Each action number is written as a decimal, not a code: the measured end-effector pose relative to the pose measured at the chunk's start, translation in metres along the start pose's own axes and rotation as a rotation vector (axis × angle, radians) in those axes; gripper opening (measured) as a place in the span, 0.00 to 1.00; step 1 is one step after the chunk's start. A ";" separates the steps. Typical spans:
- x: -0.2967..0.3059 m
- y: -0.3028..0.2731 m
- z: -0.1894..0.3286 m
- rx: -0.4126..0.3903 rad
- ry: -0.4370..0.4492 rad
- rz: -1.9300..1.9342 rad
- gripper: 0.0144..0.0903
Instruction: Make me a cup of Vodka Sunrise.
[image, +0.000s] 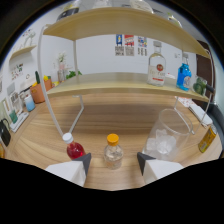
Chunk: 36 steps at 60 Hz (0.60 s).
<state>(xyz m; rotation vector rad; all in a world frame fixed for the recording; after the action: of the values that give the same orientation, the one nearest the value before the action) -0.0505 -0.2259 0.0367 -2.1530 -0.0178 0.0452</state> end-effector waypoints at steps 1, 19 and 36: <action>0.000 -0.001 -0.003 0.003 0.002 -0.001 0.95; 0.002 -0.015 -0.080 0.055 0.021 0.022 0.95; 0.000 -0.013 -0.151 0.095 -0.007 0.030 0.94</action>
<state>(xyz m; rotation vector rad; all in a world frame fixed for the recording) -0.0446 -0.3448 0.1304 -2.0578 0.0122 0.0689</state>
